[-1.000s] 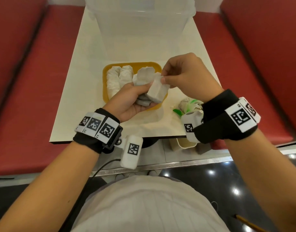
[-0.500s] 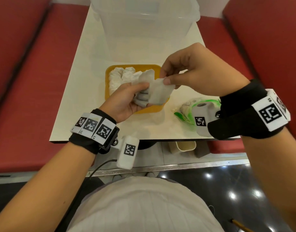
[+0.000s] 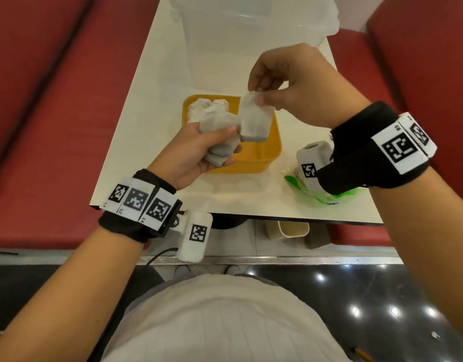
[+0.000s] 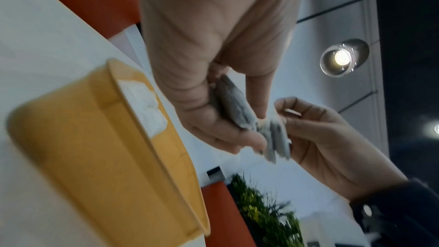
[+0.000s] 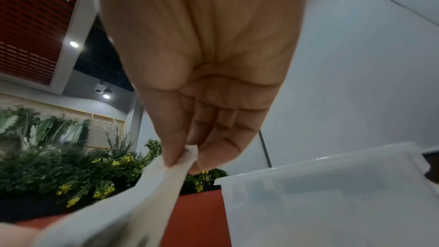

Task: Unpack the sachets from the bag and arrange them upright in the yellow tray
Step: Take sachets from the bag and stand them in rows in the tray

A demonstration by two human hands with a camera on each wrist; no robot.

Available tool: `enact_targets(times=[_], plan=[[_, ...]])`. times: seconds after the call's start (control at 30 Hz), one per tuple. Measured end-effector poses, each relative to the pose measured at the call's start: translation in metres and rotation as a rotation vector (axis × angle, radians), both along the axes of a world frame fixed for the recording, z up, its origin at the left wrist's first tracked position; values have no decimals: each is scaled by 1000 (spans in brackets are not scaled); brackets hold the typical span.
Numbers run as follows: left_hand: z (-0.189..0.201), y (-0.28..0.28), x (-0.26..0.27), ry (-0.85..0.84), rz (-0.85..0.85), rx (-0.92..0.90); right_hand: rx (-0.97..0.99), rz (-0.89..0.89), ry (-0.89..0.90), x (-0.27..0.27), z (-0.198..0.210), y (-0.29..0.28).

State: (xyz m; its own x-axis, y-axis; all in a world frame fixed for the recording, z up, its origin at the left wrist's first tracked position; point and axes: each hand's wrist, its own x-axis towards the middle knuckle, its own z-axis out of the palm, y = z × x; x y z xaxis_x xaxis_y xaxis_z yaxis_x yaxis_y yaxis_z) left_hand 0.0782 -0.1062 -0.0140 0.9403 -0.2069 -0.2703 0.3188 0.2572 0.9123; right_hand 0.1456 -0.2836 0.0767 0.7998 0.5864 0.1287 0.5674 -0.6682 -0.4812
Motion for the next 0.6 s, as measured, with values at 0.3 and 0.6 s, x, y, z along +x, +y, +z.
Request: enact_targets(times=[0.3, 0.6], plan=[[-23, 90, -18, 33, 409, -5, -365, 13, -4, 23, -15, 21], [-35, 93, -29, 89, 395, 30, -705, 124, 218, 59, -69, 84]])
